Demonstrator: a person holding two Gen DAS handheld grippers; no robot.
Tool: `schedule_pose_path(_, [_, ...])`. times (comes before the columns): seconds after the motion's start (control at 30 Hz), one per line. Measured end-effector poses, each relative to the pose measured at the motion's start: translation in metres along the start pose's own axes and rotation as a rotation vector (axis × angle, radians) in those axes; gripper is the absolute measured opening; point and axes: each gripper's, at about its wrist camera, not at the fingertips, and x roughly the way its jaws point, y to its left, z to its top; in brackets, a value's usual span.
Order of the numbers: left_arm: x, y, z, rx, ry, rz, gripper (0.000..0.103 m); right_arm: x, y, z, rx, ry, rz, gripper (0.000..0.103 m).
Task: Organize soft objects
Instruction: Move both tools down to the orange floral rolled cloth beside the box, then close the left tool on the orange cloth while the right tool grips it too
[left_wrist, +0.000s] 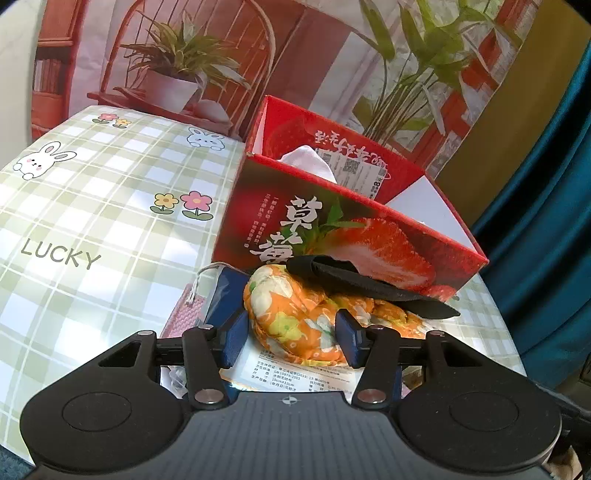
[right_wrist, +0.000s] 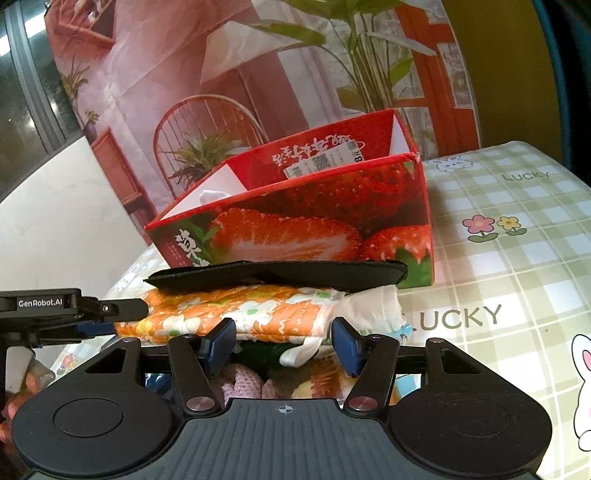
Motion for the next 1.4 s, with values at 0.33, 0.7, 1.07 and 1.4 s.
schedule_pose_path(0.33, [0.000,-0.002,-0.003,0.035,-0.010,0.006,0.047,0.017,-0.007,0.010,0.065,0.024,0.023,0.055])
schedule_pose_path(0.7, [-0.006,-0.010,-0.002,0.121,-0.050,0.009,0.023,0.023,-0.009,0.008,0.068,0.053,-0.007,0.021])
schedule_pose_path(1.07, [-0.025,-0.019,0.000,0.168,-0.135,-0.014,0.020,-0.006,0.007,0.017,-0.046,-0.038,-0.010,0.008])
schedule_pose_path(1.4, [-0.038,-0.023,0.000,0.202,-0.178,-0.025,0.020,-0.026,0.019,0.020,-0.082,-0.094,0.017,0.008])
